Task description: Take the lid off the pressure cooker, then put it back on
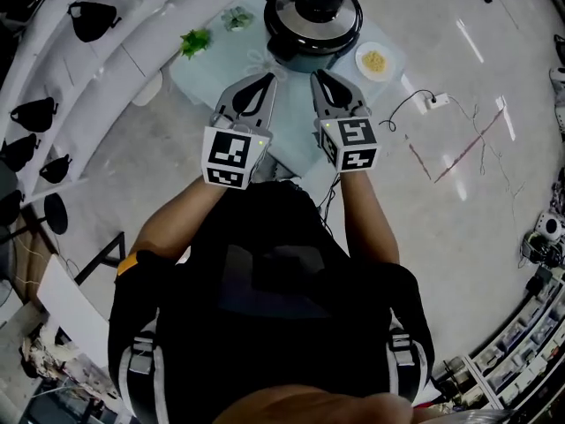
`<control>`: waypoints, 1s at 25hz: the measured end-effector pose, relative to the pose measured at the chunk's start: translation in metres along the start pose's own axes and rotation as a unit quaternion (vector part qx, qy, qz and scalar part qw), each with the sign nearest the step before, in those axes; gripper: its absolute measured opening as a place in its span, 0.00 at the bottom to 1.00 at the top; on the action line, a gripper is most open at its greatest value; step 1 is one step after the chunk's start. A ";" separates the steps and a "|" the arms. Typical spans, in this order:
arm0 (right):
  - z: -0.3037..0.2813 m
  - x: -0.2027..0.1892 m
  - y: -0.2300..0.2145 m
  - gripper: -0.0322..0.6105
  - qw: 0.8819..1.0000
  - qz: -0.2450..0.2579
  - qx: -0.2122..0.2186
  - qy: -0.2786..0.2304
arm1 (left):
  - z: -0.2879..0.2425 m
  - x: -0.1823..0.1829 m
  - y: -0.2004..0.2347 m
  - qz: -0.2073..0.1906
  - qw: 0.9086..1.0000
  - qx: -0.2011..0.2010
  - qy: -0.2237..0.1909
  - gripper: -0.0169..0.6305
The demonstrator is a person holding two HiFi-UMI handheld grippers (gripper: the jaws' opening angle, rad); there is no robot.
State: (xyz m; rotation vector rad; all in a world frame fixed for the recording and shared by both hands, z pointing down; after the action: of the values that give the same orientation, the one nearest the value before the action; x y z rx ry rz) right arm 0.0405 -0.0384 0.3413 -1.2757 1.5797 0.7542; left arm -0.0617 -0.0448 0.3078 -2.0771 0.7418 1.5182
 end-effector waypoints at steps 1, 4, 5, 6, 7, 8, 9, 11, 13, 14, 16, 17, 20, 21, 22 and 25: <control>0.006 -0.007 0.009 0.11 1.000 -0.004 -0.004 0.003 | 0.007 -0.003 -0.002 0.000 1.000 -0.005 0.000 0.04; 0.022 -0.022 0.035 0.10 1.000 -0.009 -0.019 0.007 | 0.029 -0.017 -0.005 0.005 1.000 -0.021 0.004 0.04; 0.027 -0.025 0.043 0.10 1.000 -0.012 -0.025 0.007 | 0.038 -0.022 -0.005 0.005 1.000 -0.027 0.006 0.04; 0.033 -0.027 0.052 0.10 0.999 -0.016 -0.032 0.008 | 0.047 -0.026 -0.006 0.004 0.999 -0.033 0.007 0.04; 0.039 -0.030 0.061 0.09 0.999 -0.022 -0.039 0.008 | 0.057 -0.030 -0.006 0.002 0.999 -0.039 0.007 0.04; 0.044 -0.032 0.069 0.09 0.998 -0.027 -0.047 0.007 | 0.067 -0.034 -0.006 0.000 0.999 -0.044 0.007 0.04; 0.050 -0.035 0.078 0.09 0.998 -0.031 -0.056 0.007 | 0.078 -0.037 -0.005 -0.002 0.999 -0.049 0.008 0.04; 0.059 -0.041 0.099 0.09 0.997 -0.035 -0.069 0.005 | 0.096 -0.047 -0.002 -0.004 0.998 -0.057 0.010 0.04; 0.068 -0.048 0.121 0.09 0.996 -0.038 -0.078 0.009 | 0.112 -0.056 0.001 -0.004 0.998 -0.066 0.010 0.04; 0.074 -0.051 0.132 0.09 0.996 -0.039 -0.084 0.010 | 0.120 -0.059 0.001 -0.002 0.997 -0.070 0.009 0.04; 0.084 -0.053 0.150 0.08 0.995 -0.037 -0.096 0.005 | 0.135 -0.063 0.001 0.001 0.997 -0.080 0.004 0.04; 0.089 -0.053 0.157 0.08 0.994 -0.036 -0.102 0.003 | 0.142 -0.064 0.001 0.002 0.996 -0.084 0.002 0.04; 0.104 -0.052 0.170 0.08 0.992 -0.036 -0.118 -0.003 | 0.159 -0.063 -0.003 0.000 0.995 -0.096 -0.002 0.04; 0.110 -0.051 0.173 0.08 0.992 -0.037 -0.121 -0.006 | 0.163 -0.062 -0.006 -0.001 0.995 -0.099 -0.003 0.04; 0.116 -0.049 0.175 0.08 0.992 -0.038 -0.122 -0.009 | 0.166 -0.061 -0.010 -0.003 0.995 -0.102 -0.005 0.04; 0.133 -0.049 0.176 0.08 0.992 -0.040 -0.120 -0.018 | 0.174 -0.055 -0.025 -0.010 0.994 -0.104 -0.014 0.04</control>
State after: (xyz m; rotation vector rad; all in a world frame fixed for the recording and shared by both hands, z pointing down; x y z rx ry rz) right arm -0.0896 0.1458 0.3211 -1.4800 1.4324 0.9321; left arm -0.1820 0.0951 0.3115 -2.1982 0.5718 1.6720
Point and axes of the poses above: the fingertips, and each gripper's own axes: z backward along the fingers, y to its left, x out of its top, the point moved 2 cm from there along z, backward along the fingers, and after that the axes turned 2 degrees about -z, right-handed, at the moved point
